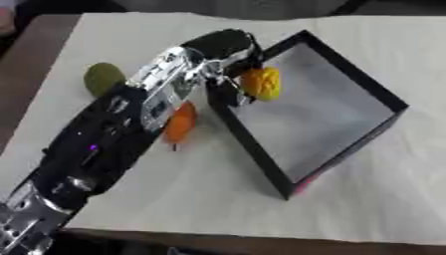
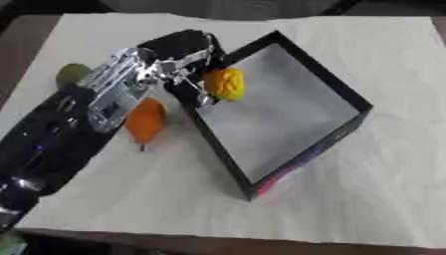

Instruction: Pick up objects on the table and place them in the box.

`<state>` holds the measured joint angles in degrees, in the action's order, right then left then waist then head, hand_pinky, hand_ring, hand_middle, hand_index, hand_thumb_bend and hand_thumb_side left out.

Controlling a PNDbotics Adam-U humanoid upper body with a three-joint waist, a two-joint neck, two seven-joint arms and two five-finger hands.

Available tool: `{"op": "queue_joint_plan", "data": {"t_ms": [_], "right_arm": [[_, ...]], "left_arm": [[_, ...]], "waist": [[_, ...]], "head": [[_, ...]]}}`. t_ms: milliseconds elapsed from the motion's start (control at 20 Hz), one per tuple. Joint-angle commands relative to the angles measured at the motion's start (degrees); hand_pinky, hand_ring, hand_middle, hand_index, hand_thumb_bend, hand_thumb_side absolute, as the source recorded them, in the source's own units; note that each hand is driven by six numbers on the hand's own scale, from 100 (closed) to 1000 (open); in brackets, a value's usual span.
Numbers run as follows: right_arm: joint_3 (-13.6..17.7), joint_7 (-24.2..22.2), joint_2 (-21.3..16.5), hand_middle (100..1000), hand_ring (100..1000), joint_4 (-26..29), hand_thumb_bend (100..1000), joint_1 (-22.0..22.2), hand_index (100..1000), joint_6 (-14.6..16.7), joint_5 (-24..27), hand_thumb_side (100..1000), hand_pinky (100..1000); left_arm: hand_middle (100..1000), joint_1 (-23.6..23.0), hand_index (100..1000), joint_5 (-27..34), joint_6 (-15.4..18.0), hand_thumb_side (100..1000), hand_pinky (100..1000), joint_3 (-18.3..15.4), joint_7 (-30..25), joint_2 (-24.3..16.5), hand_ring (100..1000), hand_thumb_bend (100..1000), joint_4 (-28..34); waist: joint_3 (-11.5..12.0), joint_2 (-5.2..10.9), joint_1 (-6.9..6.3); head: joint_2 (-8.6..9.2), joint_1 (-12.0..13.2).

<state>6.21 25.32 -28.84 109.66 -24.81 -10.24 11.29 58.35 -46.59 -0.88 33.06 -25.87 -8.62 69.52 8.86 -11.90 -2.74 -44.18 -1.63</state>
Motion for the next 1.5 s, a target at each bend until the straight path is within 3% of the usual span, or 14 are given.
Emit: {"op": "queue_joint_plan", "data": {"t_ms": [50, 150, 250, 350, 450, 650, 800, 900, 1000, 1200, 1500], "right_arm": [[0.0, 0.1, -1.1, 766, 801, 0.6, 388, -0.5, 885, -0.1, -0.2, 283, 836], [0.0, 0.0, -1.1, 766, 800, 0.6, 386, -0.5, 885, -0.1, -0.1, 284, 836], [0.0, 0.0, -1.1, 765, 799, 0.6, 387, -0.4, 885, -0.1, -0.1, 284, 836], [0.0, -0.1, -1.1, 765, 799, 0.6, 385, -0.3, 884, -0.2, 0.0, 284, 836], [0.0, -0.1, -1.2, 764, 799, 0.7, 386, -0.3, 883, -0.2, 0.0, 279, 836], [0.7, 0.9, -1.6, 766, 800, 1.8, 388, -0.7, 882, 0.2, 0.3, 266, 836], [1.2, 2.1, -2.1, 765, 799, 2.4, 386, -0.5, 882, 0.4, 0.5, 270, 836], [1.2, 2.3, -2.5, 765, 799, 2.2, 385, 0.1, 883, 0.2, 0.5, 275, 835], [1.2, 2.5, -2.7, 765, 799, 1.8, 384, 0.7, 883, -0.1, 0.3, 278, 835], [0.9, 2.0, -2.9, 765, 799, 1.3, 382, 1.4, 883, -0.5, 0.0, 284, 835], [0.6, 1.6, -2.1, 764, 798, 1.0, 380, 1.8, 883, -0.8, -0.1, 288, 835]], "left_arm": [[595, 0.8, 723, -2.1, 0.2, 146, 614, 0.0, -1.8, -0.2, 575, 530, -0.1], [804, 0.7, 857, -3.8, -0.2, 332, 783, -0.4, -3.2, -0.4, 779, 689, -0.1], [873, 0.7, 902, -5.1, -0.6, 480, 840, -1.0, -4.0, -0.7, 840, 852, 0.6], [882, 0.8, 907, -5.8, -1.3, 493, 837, -1.9, -3.8, -1.2, 847, 943, 2.1], [864, 1.1, 901, -5.3, -2.2, 489, 816, -3.2, -2.8, -1.7, 833, 945, 4.1], [830, 2.2, 886, -0.2, -6.1, 514, 779, -7.0, 1.6, -5.0, 804, 777, 11.8], [816, 3.0, 879, 4.4, -11.3, 460, 768, -12.3, 5.9, -10.4, 794, 714, 18.8], [823, 3.1, 892, 6.2, -13.8, 483, 778, -14.5, 5.2, -15.0, 802, 712, 20.0], [830, 2.1, 892, 6.9, -15.5, 471, 794, -16.3, 1.5, -20.3, 813, 739, 17.5], [840, -0.7, 910, 3.6, -15.4, 480, 810, -18.3, -4.4, -27.4, 824, 822, 10.1], [829, -1.2, 895, -0.1, -15.3, 481, 800, -21.3, -4.7, -26.4, 815, 855, -6.2]], "waist": [[-0.1, 1.48, -0.53], [0.0, 1.51, -0.53], [0.0, 1.56, -0.53], [0.0, 1.62, -0.48], [0.1, 1.69, -0.47], [0.3, 1.90, -0.50], [0.7, 2.07, -0.58], [1.1, 2.10, -0.72], [1.5, 2.03, -0.95], [1.9, 1.81, -0.97], [1.9, 1.69, -0.45]], "head": [[0.06, 0.1], [0.06, 0.1], [0.06, 0.1], [0.06, 0.0], [0.06, 0.1], [0.06, 0.1], [0.06, -0.6], [0.06, -1.1], [0.06, -1.7], [0.06, -2.3], [0.06, -1.8]]}}
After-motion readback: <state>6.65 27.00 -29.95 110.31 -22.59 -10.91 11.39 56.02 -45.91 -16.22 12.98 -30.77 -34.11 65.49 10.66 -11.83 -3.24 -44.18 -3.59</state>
